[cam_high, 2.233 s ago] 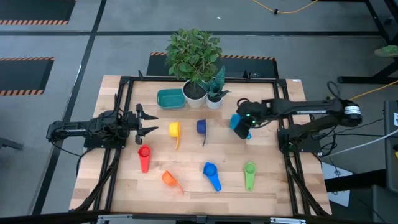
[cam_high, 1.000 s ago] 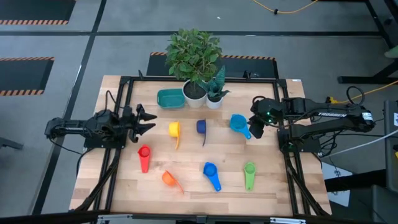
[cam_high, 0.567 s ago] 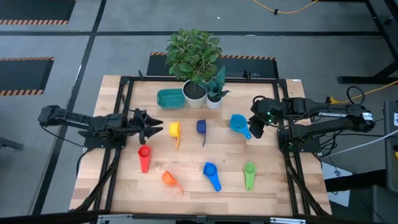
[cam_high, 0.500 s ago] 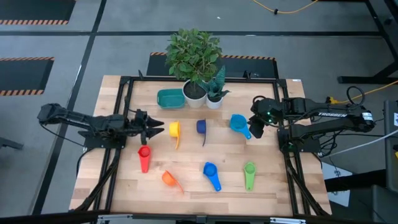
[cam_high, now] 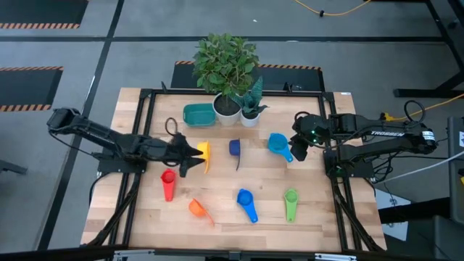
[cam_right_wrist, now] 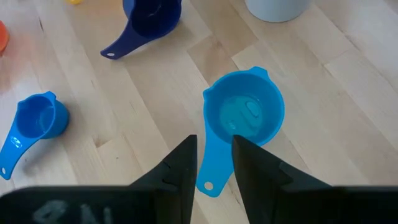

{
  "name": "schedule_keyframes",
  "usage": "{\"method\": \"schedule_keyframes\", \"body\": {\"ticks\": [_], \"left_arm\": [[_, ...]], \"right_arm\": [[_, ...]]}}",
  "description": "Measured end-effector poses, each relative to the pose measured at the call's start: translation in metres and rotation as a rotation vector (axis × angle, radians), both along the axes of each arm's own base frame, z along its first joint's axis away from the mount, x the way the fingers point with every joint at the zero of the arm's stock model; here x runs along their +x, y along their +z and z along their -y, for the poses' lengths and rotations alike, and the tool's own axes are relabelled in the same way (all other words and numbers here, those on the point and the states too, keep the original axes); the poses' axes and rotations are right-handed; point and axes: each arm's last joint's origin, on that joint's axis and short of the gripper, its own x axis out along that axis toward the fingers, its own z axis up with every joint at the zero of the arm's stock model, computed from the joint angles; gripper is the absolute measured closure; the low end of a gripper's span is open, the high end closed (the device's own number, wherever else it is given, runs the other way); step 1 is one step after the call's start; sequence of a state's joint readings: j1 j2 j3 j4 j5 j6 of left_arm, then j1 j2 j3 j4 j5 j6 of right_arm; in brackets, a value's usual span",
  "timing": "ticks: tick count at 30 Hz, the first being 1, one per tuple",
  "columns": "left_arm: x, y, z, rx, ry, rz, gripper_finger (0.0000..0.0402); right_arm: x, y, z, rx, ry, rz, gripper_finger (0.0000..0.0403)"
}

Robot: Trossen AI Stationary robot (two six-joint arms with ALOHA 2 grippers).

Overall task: Nest measuring cups in basket
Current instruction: Stack the yellow measuring cup on top of the top light blue measuring cup

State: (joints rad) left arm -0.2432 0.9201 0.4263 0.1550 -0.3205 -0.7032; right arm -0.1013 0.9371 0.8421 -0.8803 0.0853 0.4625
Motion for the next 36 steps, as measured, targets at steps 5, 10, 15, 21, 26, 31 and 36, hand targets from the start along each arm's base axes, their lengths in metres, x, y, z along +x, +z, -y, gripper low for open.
{"method": "schedule_keyframes", "body": {"ticks": [5, 10, 15, 21, 26, 31, 36], "left_arm": [[0.018, 0.003, 0.01, -0.068, 0.023, -0.16, 0.0204], [0.028, -0.006, 0.015, -0.183, 0.09, -0.293, 0.0204], [0.038, -0.027, 0.019, -0.264, 0.12, -0.392, 0.0204], [0.045, -0.051, 0.022, -0.294, 0.157, -0.49, 0.0204], [0.049, -0.063, 0.022, -0.304, 0.197, -0.534, 0.0204], [0.051, -0.072, 0.022, -0.274, 0.23, -0.559, 0.0204], [0.055, -0.081, 0.017, -0.274, 0.255, -0.573, 0.0204]], "right_arm": [[0.0, 0.0, 0.0, -0.001, 0.0, 0.0, 0.0297], [0.0, 0.0, 0.0, -0.001, 0.001, 0.0, 0.0297], [0.0, 0.0, 0.0, -0.002, 0.002, -0.001, 0.0297], [0.0, 0.0, 0.0, -0.002, 0.002, -0.001, 0.0297], [0.0, 0.0, 0.0, -0.002, 0.003, -0.001, 0.0297], [0.0, 0.0, 0.0, -0.002, 0.003, -0.001, 0.0297], [0.0, 0.0, 0.0, -0.003, 0.003, -0.001, 0.0297]]}}
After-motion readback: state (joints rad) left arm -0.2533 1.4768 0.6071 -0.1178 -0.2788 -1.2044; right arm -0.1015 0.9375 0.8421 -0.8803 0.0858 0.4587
